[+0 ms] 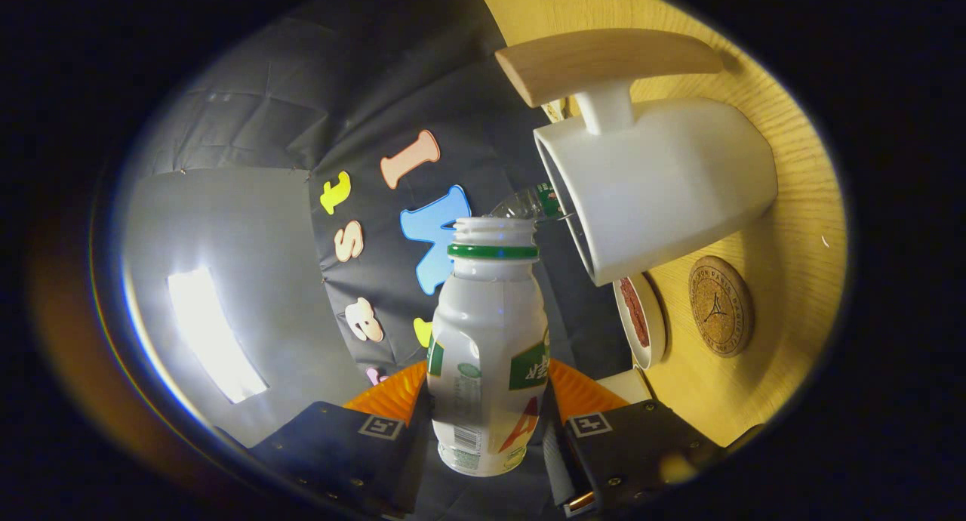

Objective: Take the bottle from table, then pour the juice into the cup, finally place the bottle on the coaster

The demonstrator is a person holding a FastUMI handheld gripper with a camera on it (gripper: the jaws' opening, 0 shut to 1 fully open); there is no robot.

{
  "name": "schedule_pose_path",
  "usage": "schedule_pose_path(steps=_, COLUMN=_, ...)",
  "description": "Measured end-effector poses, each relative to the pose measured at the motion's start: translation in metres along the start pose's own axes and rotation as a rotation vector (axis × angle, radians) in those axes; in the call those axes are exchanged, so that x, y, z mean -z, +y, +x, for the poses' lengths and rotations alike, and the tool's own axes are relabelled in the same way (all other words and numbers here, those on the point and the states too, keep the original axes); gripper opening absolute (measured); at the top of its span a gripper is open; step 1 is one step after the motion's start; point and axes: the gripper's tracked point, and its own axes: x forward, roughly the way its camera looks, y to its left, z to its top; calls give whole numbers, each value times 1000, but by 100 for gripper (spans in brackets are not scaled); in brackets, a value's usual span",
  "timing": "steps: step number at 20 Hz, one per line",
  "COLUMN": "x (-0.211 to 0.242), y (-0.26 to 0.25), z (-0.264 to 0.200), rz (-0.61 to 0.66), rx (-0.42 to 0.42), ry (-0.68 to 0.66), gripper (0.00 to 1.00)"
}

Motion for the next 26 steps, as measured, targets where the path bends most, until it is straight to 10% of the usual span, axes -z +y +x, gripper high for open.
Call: schedule_pose_path(steps=26, x=3, y=-1, z=1, rz=-2, rx=12, ry=4, gripper=64)
